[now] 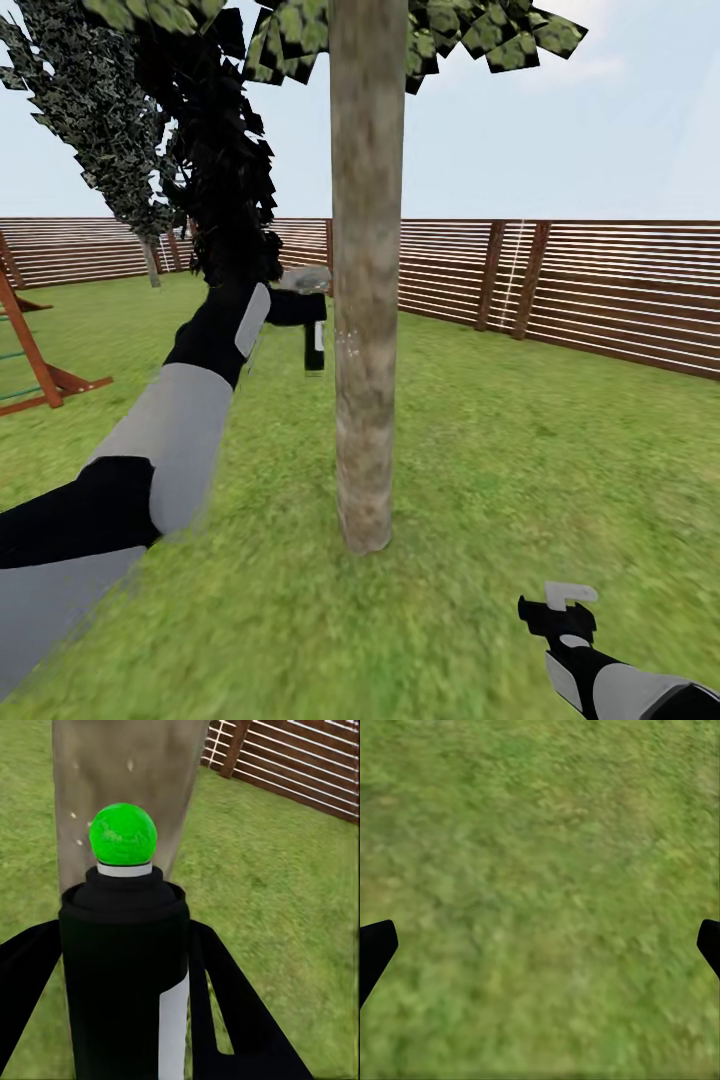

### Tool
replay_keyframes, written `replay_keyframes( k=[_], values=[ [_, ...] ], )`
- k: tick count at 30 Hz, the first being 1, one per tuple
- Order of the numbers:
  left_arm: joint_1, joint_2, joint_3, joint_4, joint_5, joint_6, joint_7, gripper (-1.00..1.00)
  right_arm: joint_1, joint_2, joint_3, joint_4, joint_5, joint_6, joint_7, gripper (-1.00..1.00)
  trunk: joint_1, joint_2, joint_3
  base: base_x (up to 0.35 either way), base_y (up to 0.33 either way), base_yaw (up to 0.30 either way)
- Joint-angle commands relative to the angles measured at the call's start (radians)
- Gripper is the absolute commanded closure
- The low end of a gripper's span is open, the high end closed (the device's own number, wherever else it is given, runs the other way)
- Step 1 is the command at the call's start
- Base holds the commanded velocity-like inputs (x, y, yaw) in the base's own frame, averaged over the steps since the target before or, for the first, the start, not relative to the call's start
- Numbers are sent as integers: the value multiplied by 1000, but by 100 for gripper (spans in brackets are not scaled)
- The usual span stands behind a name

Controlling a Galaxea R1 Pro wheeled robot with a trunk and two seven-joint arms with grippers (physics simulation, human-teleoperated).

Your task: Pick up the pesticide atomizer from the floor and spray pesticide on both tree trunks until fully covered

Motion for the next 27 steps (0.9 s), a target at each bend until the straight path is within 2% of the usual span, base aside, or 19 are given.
replay_keyframes(
  k=[1,5,8,12,13,14,17,21,27],
  values=[
    [-33,0,0,29,-3,6,0,100,1,0,0,0,0,0,0,-100,0,0,0,0,0,0],
    [-159,0,2,97,3,24,0,100,4,1,0,0,0,0,1,-100,0,0,0,0,0,0],
    [-239,0,3,116,4,90,1,100,4,1,0,0,0,1,2,-100,0,0,0,0,0,0],
    [-377,0,6,195,8,114,3,100,5,2,6,0,11,2,3,-100,0,0,0,0,0,0],
    [-401,0,7,205,17,115,4,100,5,2,6,0,20,2,3,-100,0,0,0,0,0,0],
    [-451,0,7,231,45,116,5,100,5,2,7,0,38,2,3,-100,0,0,0,0,0,0],
    [-548,0,7,299,89,116,7,100,5,3,8,0,54,2,3,-100,0,0,0,0,0,0],
    [-585,0,8,310,96,116,8,100,5,3,8,0,56,2,3,-100,0,0,0,0,0,0],
    [-590,0,9,309,97,116,9,100,6,3,8,0,57,2,3,-100,0,0,0,0,0,0]
  ],
)
